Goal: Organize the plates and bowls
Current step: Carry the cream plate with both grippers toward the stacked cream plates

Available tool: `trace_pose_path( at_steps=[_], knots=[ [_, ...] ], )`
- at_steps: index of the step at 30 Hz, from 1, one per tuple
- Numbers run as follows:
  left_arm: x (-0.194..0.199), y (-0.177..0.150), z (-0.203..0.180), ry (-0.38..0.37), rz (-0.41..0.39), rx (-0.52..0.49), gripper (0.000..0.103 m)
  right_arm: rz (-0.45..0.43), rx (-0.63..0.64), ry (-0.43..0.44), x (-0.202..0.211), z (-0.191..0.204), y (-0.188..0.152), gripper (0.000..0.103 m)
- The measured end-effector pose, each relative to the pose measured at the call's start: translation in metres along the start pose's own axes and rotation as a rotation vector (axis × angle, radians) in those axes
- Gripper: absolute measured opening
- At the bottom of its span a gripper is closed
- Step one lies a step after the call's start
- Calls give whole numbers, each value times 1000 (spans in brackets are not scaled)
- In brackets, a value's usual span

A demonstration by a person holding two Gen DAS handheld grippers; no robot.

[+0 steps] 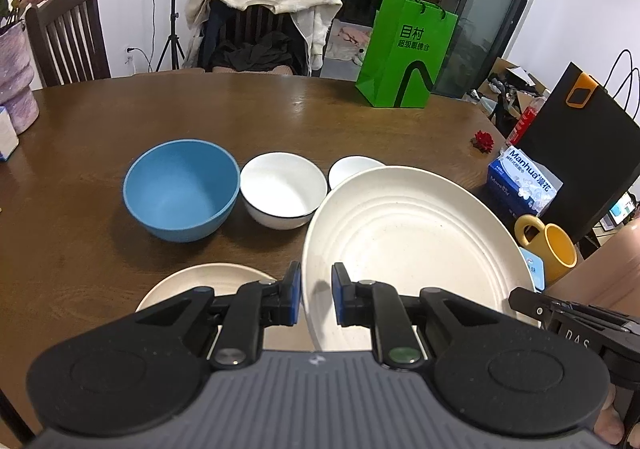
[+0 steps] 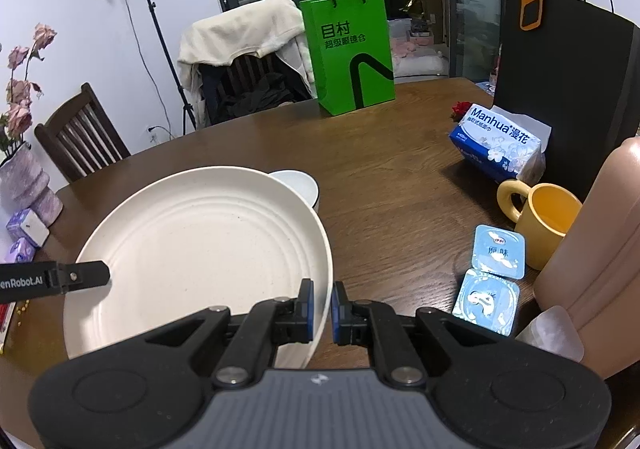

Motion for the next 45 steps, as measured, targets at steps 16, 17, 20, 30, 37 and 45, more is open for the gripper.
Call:
trace_pose_path(
  at_steps=[16, 17, 20, 30, 37, 45],
  knots=[
    [4, -20, 15, 15, 5, 20, 16, 20, 29, 24, -6, 12, -19, 9],
    [3, -22, 15, 17, 6, 19, 16, 22, 31, 25, -8, 12, -21, 9],
    [2, -25, 18, 22, 11, 24, 16, 21, 41, 25, -9, 15, -24, 9],
    [-2, -37, 32, 44, 25, 46, 16, 36, 72, 34, -19, 24, -32, 9],
    [-4, -42, 46, 59, 27, 71, 16, 47, 104, 43, -25, 36, -36, 9],
    [-6, -49, 64, 80, 35, 112, 16, 66, 142, 55, -32, 54, -42, 9]
  ],
)
Point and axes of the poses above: each gripper's, at about its wrist camera, not at the fingertips, and x roughly against the way its jaws point, z to its left, y to its top, the point moved 6 cm from there along -x, roughly the way its jaws point, and after that the axes turned 10 degrees about -y, right-handed, at the moved point
